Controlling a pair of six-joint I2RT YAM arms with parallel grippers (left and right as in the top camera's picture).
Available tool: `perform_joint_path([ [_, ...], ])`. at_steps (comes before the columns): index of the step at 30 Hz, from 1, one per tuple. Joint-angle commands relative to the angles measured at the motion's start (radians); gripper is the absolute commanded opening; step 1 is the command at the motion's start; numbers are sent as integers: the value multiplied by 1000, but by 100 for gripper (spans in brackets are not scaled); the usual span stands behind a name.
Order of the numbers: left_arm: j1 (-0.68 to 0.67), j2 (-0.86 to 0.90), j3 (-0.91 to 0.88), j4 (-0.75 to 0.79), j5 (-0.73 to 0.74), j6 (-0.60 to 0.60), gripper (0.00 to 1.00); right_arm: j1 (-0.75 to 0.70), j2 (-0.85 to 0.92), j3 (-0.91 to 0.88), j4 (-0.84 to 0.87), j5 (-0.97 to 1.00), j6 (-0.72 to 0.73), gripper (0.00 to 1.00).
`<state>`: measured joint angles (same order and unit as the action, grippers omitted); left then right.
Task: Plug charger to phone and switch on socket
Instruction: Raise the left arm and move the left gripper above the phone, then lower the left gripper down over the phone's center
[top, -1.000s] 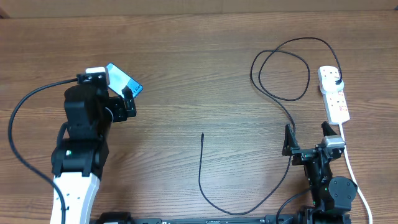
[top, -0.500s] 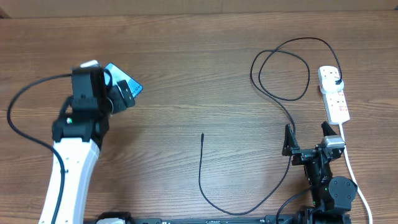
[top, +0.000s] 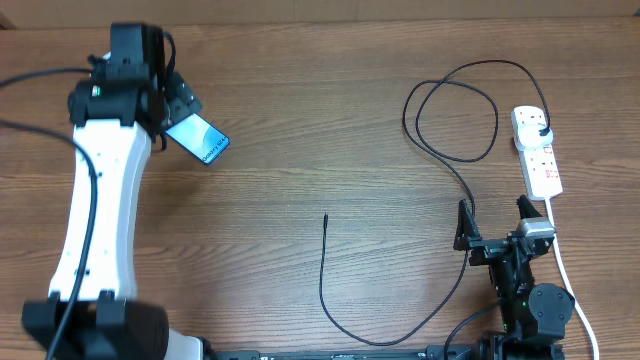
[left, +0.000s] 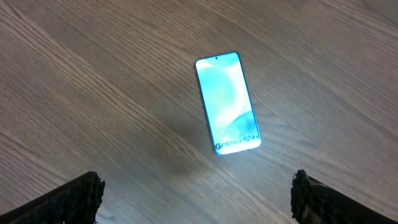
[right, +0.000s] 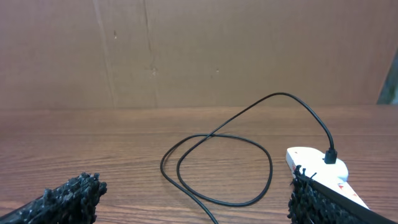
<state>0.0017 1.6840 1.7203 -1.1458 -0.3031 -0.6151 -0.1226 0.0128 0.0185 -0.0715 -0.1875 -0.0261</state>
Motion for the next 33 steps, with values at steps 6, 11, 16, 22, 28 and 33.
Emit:
perform_joint_path([
  [6, 0, 171, 135, -32, -46, -92, 100, 6, -10, -11, 5, -5, 2, 100],
  [11, -1, 208, 134, -31, -46, -92, 100, 6, -10, -11, 5, -4, 2, 100],
  [16, -2, 209, 134, 0, -31, -92, 100, 6, -10, -11, 5, -4, 2, 100],
  [22, -2, 209, 134, 14, 2, -97, 100, 6, -10, -11, 5, -4, 2, 100],
  [28, 5, 219, 134, 32, 3, -254, 100, 6, -10, -11, 5, -5, 2, 100],
  [33, 20, 263, 135, 34, 15, -306, 100, 6, -10, -11, 5, -4, 2, 100],
])
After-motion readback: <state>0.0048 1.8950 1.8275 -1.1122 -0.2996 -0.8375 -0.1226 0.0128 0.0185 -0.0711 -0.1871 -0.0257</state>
